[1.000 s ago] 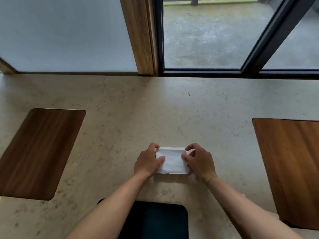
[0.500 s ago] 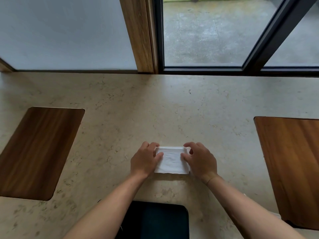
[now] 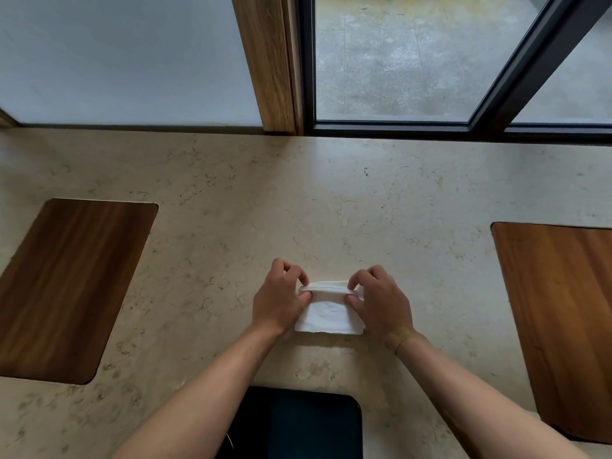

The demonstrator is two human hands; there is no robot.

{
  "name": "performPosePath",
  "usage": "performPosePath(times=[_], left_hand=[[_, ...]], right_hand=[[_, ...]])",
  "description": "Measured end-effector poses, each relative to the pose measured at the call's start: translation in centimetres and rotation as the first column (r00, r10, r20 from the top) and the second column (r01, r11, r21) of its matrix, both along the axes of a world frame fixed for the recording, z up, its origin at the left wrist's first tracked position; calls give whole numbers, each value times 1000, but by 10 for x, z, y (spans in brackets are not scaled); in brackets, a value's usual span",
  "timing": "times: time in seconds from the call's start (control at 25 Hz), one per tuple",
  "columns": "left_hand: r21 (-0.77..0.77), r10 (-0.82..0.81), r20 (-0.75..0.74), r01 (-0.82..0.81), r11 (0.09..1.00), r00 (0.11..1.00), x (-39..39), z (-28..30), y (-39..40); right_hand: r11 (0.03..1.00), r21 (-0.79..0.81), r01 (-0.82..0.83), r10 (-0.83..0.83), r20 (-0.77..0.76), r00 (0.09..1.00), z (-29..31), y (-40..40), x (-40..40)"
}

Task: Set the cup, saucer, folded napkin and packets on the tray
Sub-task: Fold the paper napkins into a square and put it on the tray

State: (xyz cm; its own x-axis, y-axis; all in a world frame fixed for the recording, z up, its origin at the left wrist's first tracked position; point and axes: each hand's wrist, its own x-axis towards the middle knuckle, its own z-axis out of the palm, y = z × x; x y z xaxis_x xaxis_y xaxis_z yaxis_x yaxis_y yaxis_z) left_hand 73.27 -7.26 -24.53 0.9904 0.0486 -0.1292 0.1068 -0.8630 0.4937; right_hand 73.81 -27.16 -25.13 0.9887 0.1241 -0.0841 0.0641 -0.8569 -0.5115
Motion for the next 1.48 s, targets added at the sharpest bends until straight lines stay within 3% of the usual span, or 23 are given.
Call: performPosePath(times=[0.24,0.52,0.84,1.0,1.08,1.2,1.24,1.36,1.48], left_hand=[[-58,-46,62,49,997,997,-5,2,2],[-373,-34,-114,-11,928,993,0,10,5],[-396,74,-198,-149,906,977,-1,7,0],[-371,71,-230,-155,916,971,-2,7,-4],[-468,94,-325,-246,849,941,-1,10,-3],[-655,42,-526,-436,617,850,0,19,5],[-674,12,-556,-459,579,831,-1,21,8],[-673,-2,-521,-410,615,853,-2,22,8],[-634,57,-441,-356,686,896,-1,18,0]], right_hand=[[982,189,-29,38,-47,998,1,-4,-3],[836,516,187,-36,-288,957,10,-14,3],[903,390,182,-114,-191,975,2,-8,10],[921,336,198,-126,-225,966,4,-8,13],[883,398,248,-112,-334,936,9,-10,14],[743,537,399,-51,-550,834,22,-17,15],[702,566,432,-10,-599,801,27,-19,16],[685,592,424,10,-589,808,32,-22,19],[789,513,339,-92,-447,890,29,-20,21]])
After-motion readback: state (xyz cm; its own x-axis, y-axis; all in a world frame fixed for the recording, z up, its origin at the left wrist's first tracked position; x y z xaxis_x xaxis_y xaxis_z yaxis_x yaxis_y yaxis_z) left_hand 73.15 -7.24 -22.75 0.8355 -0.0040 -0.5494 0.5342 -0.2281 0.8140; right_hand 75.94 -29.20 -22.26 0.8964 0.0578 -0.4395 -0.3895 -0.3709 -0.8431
